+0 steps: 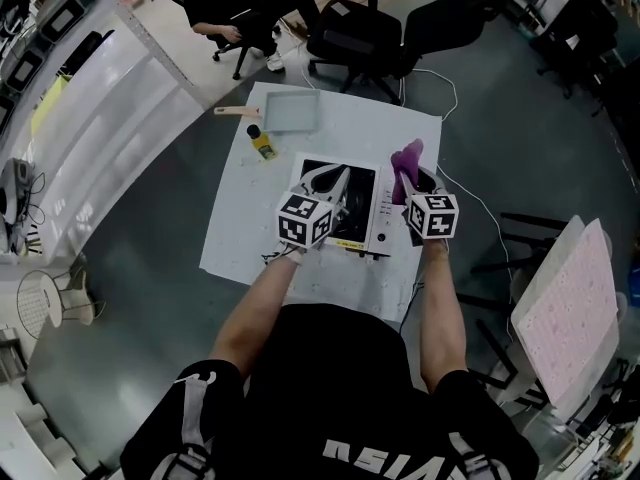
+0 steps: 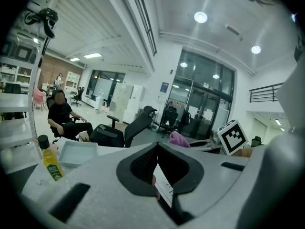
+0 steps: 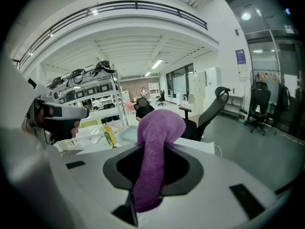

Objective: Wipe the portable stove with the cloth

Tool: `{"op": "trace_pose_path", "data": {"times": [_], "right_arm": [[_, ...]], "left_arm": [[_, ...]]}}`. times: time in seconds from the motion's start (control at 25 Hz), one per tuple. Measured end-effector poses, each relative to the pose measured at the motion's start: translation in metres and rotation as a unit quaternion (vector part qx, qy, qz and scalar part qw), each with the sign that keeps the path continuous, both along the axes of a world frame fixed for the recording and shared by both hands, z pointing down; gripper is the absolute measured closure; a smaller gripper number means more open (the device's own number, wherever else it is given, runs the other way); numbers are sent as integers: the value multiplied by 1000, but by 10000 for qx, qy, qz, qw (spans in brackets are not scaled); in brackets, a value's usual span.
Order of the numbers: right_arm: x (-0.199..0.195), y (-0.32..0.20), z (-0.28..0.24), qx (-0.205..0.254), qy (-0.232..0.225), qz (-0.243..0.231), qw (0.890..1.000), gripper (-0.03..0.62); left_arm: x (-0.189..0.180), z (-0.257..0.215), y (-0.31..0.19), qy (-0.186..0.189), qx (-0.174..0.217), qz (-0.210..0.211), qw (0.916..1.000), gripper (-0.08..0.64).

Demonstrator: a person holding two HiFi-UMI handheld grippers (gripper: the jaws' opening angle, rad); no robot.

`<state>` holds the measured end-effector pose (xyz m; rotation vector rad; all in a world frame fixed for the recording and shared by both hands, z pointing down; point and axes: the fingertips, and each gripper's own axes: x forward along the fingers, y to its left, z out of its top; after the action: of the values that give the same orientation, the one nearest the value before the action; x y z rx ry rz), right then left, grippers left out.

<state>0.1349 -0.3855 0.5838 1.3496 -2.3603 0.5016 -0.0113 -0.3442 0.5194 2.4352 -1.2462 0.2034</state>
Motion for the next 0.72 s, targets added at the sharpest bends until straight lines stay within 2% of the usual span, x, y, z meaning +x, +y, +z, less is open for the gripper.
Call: {"op": "trace_pose_path", "data": {"times": [0.44, 0.72], "right_arm": [[10, -30, 66, -570, 315, -138, 9978, 494], [23, -41, 108, -905, 668, -152, 9935, 494]], "left_arm": [[3, 44, -31, -43, -367, 91, 9993, 551], [11, 69, -42, -121, -562, 219, 9981, 551]]}}
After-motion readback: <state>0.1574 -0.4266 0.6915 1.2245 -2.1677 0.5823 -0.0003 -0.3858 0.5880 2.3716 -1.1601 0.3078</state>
